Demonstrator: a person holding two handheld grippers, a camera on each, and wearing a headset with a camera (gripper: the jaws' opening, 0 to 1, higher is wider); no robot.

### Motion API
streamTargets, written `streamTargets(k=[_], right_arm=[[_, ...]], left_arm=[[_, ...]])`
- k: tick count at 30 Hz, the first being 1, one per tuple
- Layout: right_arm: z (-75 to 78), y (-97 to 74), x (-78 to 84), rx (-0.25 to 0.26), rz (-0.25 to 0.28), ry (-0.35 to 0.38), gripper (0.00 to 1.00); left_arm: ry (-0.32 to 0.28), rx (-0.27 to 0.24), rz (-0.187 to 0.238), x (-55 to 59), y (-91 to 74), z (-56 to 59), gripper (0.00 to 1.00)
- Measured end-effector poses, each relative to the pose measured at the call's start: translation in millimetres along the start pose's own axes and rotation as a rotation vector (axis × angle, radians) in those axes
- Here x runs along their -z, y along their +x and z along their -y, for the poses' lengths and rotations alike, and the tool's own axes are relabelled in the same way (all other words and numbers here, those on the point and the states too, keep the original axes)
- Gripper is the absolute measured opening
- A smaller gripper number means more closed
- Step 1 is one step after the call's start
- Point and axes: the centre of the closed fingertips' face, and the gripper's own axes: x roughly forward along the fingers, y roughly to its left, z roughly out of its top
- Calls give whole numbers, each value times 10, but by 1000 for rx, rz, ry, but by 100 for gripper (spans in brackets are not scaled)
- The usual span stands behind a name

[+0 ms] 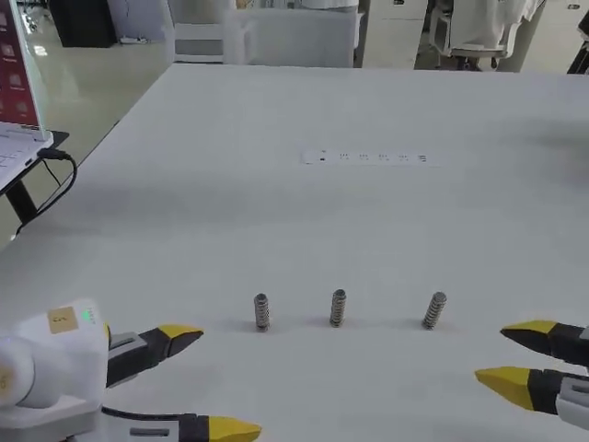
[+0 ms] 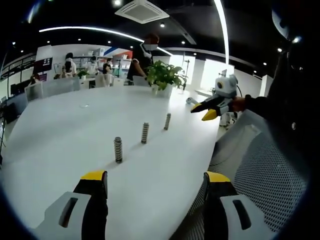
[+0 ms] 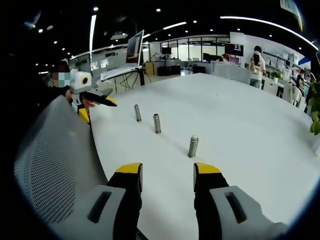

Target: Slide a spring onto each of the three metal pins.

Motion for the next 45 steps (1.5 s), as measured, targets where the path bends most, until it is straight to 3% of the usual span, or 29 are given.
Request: streamTargets(k=[11, 17, 24, 28, 31, 35, 38, 45], right_arm=[[-8, 27, 5, -6, 43, -17, 74], [3, 49, -30, 9, 103, -6, 96], [-43, 93, -27, -10, 112, 2, 99], [-30, 115, -53, -2, 123, 4, 99], [-20, 131, -51, 8, 118, 4, 99], [-1, 141, -44, 19, 121, 13, 99], [-19, 155, -40, 20, 119, 12, 98], [-21, 145, -9, 28, 108, 16, 97]], left_arm=[[-8, -6, -4, -10, -15, -2, 78], [-16, -20, 4, -20, -15, -32, 83], [-37, -49, 47, -72, 5, -93, 98], [-30, -54, 39, -36, 28, -112, 98], [-2, -61, 77, -70, 46, -133, 98], [0, -66, 74, -58, 66, -146, 98], [8, -70, 99, -96, 43, -146, 98], [5, -67, 78, -55, 53, -132, 98]])
